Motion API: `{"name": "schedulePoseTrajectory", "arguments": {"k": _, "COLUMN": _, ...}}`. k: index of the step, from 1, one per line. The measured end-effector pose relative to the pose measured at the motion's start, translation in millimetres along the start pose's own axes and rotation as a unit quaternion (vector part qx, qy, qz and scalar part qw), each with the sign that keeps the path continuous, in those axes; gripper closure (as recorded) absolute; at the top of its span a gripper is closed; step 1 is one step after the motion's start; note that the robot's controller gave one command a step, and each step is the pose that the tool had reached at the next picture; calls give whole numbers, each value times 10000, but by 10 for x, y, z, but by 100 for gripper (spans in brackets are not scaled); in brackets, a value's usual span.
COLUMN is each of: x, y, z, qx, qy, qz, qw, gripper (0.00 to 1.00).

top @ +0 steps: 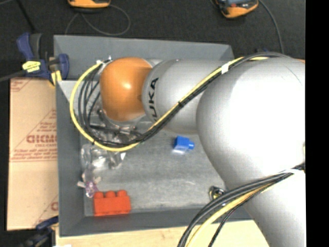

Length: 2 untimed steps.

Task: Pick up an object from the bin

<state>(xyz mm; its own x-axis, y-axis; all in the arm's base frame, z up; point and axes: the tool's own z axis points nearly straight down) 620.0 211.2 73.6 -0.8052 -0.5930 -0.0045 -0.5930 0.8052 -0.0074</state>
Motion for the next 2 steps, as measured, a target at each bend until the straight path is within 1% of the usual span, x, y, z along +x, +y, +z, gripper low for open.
{"name": "schedulePoseTrajectory", "arguments": {"k": 1, "x": -15, "y": -25, "z": -569, "qx": -17, "qy": -10, "qz": 30, "qw": 10000, "gripper": 100}}
{"name": "schedulePoseTrajectory", "arguments": {"k": 2, "x": -33, "y": -53, "z": -1263, "qx": -12, "qy": -16, "qz": 66, "qw": 10000, "gripper": 100}}
